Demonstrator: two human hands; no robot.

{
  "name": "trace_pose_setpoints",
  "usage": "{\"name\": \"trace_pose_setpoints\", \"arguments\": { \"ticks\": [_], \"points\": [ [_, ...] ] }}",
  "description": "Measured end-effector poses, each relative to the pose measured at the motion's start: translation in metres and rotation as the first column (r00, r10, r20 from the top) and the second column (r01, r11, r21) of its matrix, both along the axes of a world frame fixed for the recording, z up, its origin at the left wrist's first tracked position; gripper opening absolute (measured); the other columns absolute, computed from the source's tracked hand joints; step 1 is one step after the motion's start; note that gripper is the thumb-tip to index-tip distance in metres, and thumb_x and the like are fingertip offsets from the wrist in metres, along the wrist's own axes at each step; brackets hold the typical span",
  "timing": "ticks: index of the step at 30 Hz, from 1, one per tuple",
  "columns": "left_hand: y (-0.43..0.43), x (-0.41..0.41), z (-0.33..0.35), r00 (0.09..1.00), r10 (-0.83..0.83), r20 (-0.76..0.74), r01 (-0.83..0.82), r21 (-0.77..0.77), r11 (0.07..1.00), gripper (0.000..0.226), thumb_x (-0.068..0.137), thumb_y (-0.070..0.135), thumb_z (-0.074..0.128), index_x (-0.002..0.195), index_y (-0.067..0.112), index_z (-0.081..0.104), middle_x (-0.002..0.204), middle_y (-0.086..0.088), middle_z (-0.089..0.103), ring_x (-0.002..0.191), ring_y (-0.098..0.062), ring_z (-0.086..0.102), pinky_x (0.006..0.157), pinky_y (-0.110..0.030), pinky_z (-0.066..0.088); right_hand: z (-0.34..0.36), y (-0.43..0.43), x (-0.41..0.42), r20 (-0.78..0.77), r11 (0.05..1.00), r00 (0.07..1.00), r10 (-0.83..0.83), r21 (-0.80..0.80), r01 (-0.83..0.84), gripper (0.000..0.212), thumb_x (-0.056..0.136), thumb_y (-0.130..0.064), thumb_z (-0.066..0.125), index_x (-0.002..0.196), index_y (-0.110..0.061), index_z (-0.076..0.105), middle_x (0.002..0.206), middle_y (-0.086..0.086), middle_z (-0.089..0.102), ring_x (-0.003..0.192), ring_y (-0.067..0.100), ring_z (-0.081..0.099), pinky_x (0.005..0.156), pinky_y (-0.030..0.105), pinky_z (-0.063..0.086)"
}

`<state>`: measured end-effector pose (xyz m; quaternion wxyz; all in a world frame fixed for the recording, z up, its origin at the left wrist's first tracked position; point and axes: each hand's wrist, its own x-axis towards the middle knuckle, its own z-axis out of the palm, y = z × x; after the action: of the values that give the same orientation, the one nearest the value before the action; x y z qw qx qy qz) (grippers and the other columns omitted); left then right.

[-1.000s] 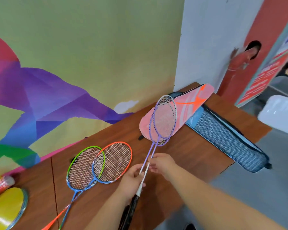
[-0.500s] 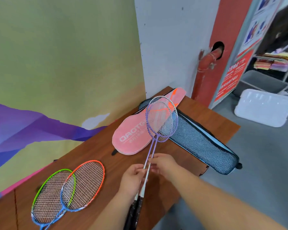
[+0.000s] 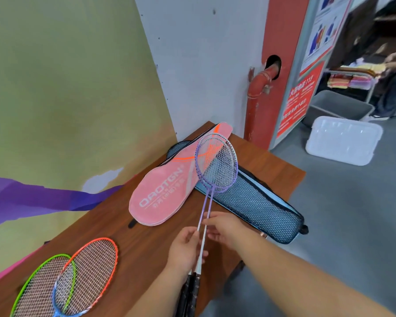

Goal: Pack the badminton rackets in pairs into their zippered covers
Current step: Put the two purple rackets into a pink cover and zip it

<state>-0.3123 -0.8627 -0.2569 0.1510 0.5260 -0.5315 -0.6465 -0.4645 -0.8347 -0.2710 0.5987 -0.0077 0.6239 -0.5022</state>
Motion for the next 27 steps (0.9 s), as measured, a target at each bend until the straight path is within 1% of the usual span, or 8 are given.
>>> {"name": "trace_pose_setpoints", "arguments": {
  "ticks": [4, 6, 8, 11, 19, 22, 25, 27],
  "points": [
    [0.008, -0.022, -0.001, 1.0, 0.006, -0.005, -0.006, 0.017, 1.0, 0.014, 0.107, 0.021, 0.053, 0.108, 0.012, 0.064, 0.079, -0.02, 0.067, 0.055, -0.028, 0.065, 0.046, -0.032, 0.054, 0.002, 0.008, -0.017, -0.001, 1.0, 1.0, -0.012, -0.023, 0.012, 0.025, 0.095, -0.001, 0.069, 0.114, -0.014, 0.079, 0.097, 0.009, 0.08, 0.086, 0.021, 0.071, 0.071, 0.029, 0.056],
    [0.009, -0.028, -0.002, 1.0, -0.015, -0.021, 0.016, 0.009, 1.0, 0.008, 0.103, 0.017, 0.061, 0.109, 0.013, 0.064, 0.09, -0.022, 0.068, 0.058, -0.029, 0.066, 0.051, -0.034, 0.056, 0.002, 0.011, -0.023, 0.005, 1.0, 1.0, -0.016, -0.025, 0.016, 0.026, 0.096, -0.001, 0.069, 0.115, -0.015, 0.078, 0.104, 0.011, 0.082, 0.091, 0.022, 0.072, 0.071, 0.029, 0.056],
    [0.012, -0.031, -0.003, 0.998, -0.049, -0.039, 0.049, 0.001, 0.999, 0.014, 0.098, 0.008, 0.066, 0.111, 0.015, 0.065, 0.095, -0.021, 0.067, 0.062, -0.03, 0.066, 0.057, -0.037, 0.057, 0.002, 0.014, -0.03, 0.015, 0.999, 1.0, -0.02, -0.025, 0.021, 0.026, 0.097, -0.002, 0.068, 0.117, -0.015, 0.078, 0.108, 0.012, 0.082, 0.09, 0.022, 0.073, 0.07, 0.028, 0.056],
    [0.014, -0.035, 0.0, 0.995, -0.069, -0.067, 0.069, 0.003, 0.998, 0.023, 0.095, 0.002, 0.068, 0.113, 0.015, 0.067, 0.095, -0.019, 0.067, 0.065, -0.03, 0.066, 0.061, -0.039, 0.057, 0.001, 0.017, -0.039, 0.031, 0.999, 0.999, -0.021, -0.032, 0.022, 0.025, 0.097, -0.002, 0.069, 0.116, -0.014, 0.078, 0.101, 0.009, 0.082, 0.084, 0.019, 0.075, 0.07, 0.029, 0.056],
    [0.01, -0.049, 0.0, 0.993, -0.076, -0.085, 0.076, -0.007, 0.997, 0.027, 0.096, -0.001, 0.066, 0.116, 0.016, 0.066, 0.104, -0.025, 0.067, 0.063, -0.029, 0.065, 0.058, -0.038, 0.057, 0.004, 0.012, -0.054, -0.034, 1.0, 0.999, 0.011, -0.01, -0.012, 0.022, 0.096, -0.005, 0.069, 0.113, -0.016, 0.077, 0.103, 0.011, 0.084, 0.096, 0.026, 0.081, 0.072, 0.033, 0.06],
    [0.008, -0.053, 0.002, 0.991, -0.088, -0.096, 0.088, 0.002, 0.996, 0.026, 0.096, 0.0, 0.066, 0.117, 0.015, 0.065, 0.098, -0.017, 0.066, 0.063, -0.029, 0.064, 0.057, -0.037, 0.056, 0.006, 0.005, -0.061, -0.098, 1.0, 0.995, -0.013, -0.006, 0.012, 0.019, 0.095, -0.01, 0.072, 0.113, -0.015, 0.076, 0.105, 0.011, 0.083, 0.101, 0.029, 0.08, 0.082, 0.039, 0.063],
    [0.008, -0.055, 0.003, 0.991, -0.097, -0.096, 0.1, 0.023, 0.995, 0.025, 0.096, 0.0, 0.065, 0.117, 0.014, 0.064, 0.097, -0.012, 0.064, 0.063, -0.028, 0.064, 0.058, -0.037, 0.056, 0.008, -0.004, -0.066, -0.098, 0.995, 0.991, -0.09, -0.059, 0.084, 0.011, 0.095, -0.009, 0.073, 0.106, -0.007, 0.076, 0.104, 0.017, 0.081, 0.097, 0.033, 0.077, 0.099, 0.055, 0.061],
    [0.006, -0.055, 0.003, 0.989, -0.112, -0.101, 0.116, 0.033, 0.993, 0.024, 0.096, 0.001, 0.065, 0.116, 0.014, 0.064, 0.098, -0.011, 0.064, 0.063, -0.028, 0.065, 0.059, -0.038, 0.056, 0.009, -0.009, -0.069, -0.094, 0.989, 0.987, -0.13, -0.076, 0.123, 0.007, 0.097, -0.004, 0.07, 0.101, -0.004, 0.076, 0.106, 0.024, 0.08, 0.098, 0.036, 0.078, 0.101, 0.059, 0.06]
  ]
}}
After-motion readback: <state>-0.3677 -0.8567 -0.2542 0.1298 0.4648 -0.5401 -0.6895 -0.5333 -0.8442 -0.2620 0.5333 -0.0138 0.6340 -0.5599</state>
